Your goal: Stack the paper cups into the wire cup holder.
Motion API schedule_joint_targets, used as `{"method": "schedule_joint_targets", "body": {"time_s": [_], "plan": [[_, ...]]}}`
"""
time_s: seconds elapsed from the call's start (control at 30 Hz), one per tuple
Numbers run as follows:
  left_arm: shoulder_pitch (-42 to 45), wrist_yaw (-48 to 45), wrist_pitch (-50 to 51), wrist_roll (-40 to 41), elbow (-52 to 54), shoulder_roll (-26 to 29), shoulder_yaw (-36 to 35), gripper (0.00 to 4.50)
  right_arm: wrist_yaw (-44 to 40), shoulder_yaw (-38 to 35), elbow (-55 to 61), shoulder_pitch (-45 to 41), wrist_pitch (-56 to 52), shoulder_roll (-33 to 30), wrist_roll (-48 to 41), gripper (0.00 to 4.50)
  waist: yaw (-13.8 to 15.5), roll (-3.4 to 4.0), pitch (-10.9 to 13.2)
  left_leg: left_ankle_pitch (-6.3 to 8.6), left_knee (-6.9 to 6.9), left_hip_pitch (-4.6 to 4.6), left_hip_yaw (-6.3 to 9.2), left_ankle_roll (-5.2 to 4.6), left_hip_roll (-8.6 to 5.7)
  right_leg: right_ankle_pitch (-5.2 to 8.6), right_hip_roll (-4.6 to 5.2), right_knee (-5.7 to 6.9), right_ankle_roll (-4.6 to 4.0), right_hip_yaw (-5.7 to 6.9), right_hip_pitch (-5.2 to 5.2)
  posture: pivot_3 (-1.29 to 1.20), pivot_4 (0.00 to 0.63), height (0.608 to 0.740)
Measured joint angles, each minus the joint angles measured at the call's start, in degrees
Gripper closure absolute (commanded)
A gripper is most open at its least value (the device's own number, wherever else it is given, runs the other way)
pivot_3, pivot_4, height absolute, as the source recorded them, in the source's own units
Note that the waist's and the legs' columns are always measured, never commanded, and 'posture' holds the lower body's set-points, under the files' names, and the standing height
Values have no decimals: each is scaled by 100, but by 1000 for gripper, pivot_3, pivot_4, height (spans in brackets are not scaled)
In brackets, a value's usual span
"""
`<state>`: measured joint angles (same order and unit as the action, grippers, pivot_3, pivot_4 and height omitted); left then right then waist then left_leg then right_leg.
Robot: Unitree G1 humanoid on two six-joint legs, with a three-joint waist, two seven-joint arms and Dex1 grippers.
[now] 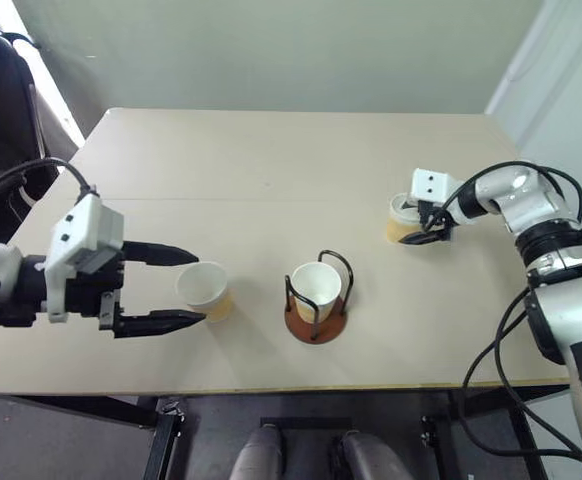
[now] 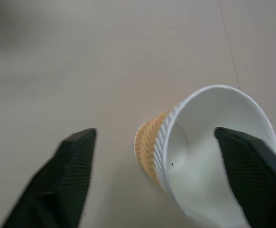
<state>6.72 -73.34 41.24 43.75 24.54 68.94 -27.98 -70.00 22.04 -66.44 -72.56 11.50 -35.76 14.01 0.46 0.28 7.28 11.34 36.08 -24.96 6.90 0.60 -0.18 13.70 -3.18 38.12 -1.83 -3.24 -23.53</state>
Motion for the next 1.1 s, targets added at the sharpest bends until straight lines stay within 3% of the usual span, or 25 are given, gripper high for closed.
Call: {"method": "schedule_joint_targets", "body": {"time_s": [0.17,0.27,0.37,0.57,0.73,0.83,0.97,1.1], "plan": [[-82,13,59,0,45,0,-66,0,92,0,-160,-12,205,92,213,3637,8,0,0,2,0,2,1,9,1,-2,0,0,-5,2,0,0,150,740],[-137,20,94,-1,58,-1,-120,0,129,-2,-241,-12,273,93,277,4459,7,0,0,6,0,2,1,16,2,-2,-1,1,-7,3,-1,0,150,740],[-178,22,116,-2,82,-2,-203,0,-108,-96,-254,-33,317,89,246,4459,6,0,0,8,-2,1,0,19,2,-1,-1,0,-8,2,-3,0,150,740],[-251,11,125,-2,140,-2,-280,0,-1556,-683,623,-103,-142,-140,-655,4459,5,0,0,7,-3,-3,0,21,2,2,-1,-3,-12,3,-4,0,150,740],[-225,-27,113,-14,92,4,-276,0,-2168,-1210,4016,-72,-2757,-957,-3294,4459,7,7,4,5,-7,-9,1,41,20,12,-28,-22,-28,2,7,0,150,740],[-69,-24,65,-29,-35,4,-142,0,-2192,-1468,5985,345,-4038,-981,-4474,4459,-21,-45,-15,33,-5,62,6,58,47,42,-62,-26,-57,1,80,0,150,740],[154,-21,-22,-45,-87,5,144,0,-1779,-1130,7368,1229,-4860,-613,-4853,4459,-57,-37,-1,24,-2,96,6,55,50,48,-66,-9,-61,-3,99,0,150,740],[245,-12,-85,-65,-141,4,294,0,-1366,-651,7575,1434,-4606,-531,-4216,4459,-57,-36,0,12,0,95,10,49,50,43,-66,1,-61,-2,91,0,150,740]]}}
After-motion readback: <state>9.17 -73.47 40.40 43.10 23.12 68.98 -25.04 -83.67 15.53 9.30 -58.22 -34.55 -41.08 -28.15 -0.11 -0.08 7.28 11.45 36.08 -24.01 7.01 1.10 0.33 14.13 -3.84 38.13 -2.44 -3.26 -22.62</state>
